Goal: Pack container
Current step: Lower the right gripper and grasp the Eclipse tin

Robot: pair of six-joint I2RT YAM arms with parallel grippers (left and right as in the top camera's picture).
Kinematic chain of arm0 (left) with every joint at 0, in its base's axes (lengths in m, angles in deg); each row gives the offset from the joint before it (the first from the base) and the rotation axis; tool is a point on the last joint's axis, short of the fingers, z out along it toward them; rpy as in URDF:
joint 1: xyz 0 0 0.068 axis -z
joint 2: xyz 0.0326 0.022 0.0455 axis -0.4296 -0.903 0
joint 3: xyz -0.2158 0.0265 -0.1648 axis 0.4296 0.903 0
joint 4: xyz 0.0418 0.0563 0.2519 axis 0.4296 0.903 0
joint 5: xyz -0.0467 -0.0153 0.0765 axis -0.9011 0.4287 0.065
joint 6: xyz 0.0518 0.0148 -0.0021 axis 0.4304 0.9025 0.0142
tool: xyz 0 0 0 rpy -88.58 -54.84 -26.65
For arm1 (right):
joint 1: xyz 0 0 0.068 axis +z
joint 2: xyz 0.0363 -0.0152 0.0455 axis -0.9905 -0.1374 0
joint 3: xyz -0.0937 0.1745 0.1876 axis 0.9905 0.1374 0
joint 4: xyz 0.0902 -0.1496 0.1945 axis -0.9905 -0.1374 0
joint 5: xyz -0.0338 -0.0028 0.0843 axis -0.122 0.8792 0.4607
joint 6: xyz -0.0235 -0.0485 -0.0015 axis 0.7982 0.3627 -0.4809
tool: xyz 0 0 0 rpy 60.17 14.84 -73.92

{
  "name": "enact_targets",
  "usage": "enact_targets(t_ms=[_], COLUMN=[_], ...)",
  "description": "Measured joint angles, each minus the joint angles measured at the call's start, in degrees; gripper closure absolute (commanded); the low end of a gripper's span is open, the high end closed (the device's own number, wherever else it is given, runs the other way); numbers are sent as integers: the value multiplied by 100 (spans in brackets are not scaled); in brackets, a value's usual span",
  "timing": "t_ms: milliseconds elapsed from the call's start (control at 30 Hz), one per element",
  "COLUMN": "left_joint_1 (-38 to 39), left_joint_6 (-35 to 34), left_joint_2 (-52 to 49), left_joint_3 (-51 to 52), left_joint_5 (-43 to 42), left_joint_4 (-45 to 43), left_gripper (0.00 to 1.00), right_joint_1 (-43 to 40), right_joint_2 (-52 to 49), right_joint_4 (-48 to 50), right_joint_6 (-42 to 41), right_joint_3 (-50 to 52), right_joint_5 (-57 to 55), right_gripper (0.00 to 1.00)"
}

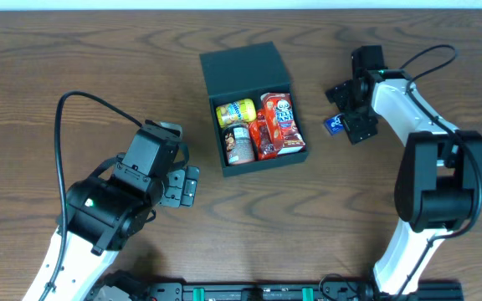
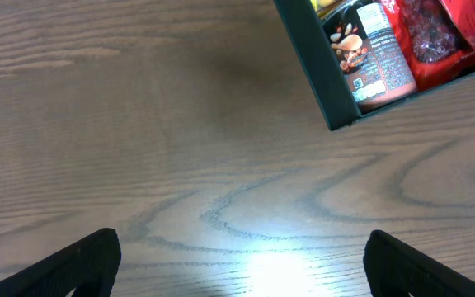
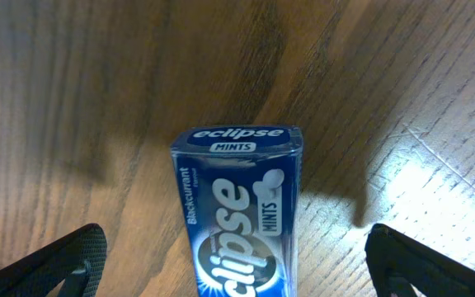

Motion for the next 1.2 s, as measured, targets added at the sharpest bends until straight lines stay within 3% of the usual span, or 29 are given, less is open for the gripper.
enact_targets(t_ms=[600,767,1067,1200], left_joint_1=[0,0,0,0], left_joint_6=[0,0,0,0], left_joint_2=[0,0,0,0], left_joint_3=[0,0,0,0], left_joint_5=[0,0,0,0], left_joint_4=[0,0,0,-2], left_gripper=[5,5,5,5], right_joint_1=[0,0,0,0], right_joint_2=[-111,-111,-144,-144], right_joint_4=[-22,-24,-26,-26], right_joint_6=[4,26,46,28], right_joint_3=[0,0,0,0], right_joint_5=[11,20,70,74], right_gripper=[1,13,54,63])
